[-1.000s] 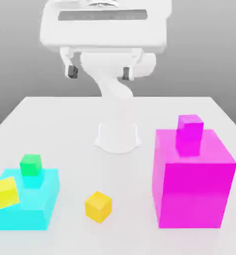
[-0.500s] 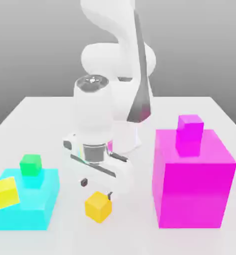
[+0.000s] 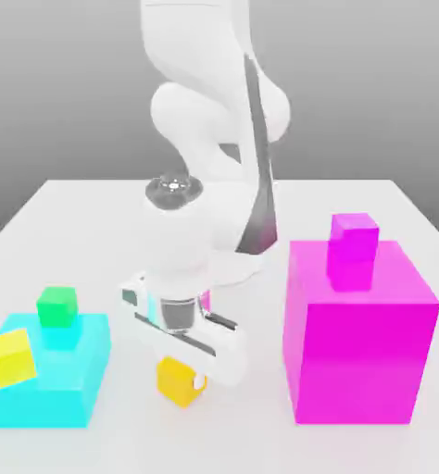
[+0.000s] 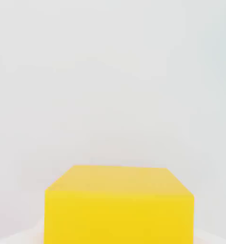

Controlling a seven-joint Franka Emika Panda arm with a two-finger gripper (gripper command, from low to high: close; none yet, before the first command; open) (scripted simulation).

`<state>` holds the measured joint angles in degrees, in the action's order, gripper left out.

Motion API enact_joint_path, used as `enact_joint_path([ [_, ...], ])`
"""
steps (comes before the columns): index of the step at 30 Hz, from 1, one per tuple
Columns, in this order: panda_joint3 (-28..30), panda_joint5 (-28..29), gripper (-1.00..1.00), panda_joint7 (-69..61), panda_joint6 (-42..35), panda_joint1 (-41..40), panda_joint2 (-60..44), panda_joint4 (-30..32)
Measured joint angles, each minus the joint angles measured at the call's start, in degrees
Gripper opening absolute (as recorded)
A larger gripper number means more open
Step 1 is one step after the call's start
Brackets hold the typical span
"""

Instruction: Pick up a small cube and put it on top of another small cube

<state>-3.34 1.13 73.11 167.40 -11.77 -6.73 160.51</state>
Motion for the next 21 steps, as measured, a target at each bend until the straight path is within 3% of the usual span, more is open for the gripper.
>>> enact_joint_path([
  [3, 1.1, 0.5, -1.00, 2.2, -5.6, -2.1, 6.0, 0.6],
  [12, 9.9, 3.2, -1.00, 24.1, -24.9, -19.4, 23.6, -1.2],
  [14, 11.4, 2.9, -1.00, 27.2, -25.0, -22.2, 23.9, -1.2],
  [17, 12.1, 2.3, -1.00, 27.6, -19.0, -22.7, 18.9, -0.1],
  [18, 12.2, 2.0, 1.00, 27.5, -17.0, -22.6, 17.2, 0.2],
  [21, 12.2, 2.0, 1.00, 27.5, -17.0, -22.6, 17.2, 0.2],
])
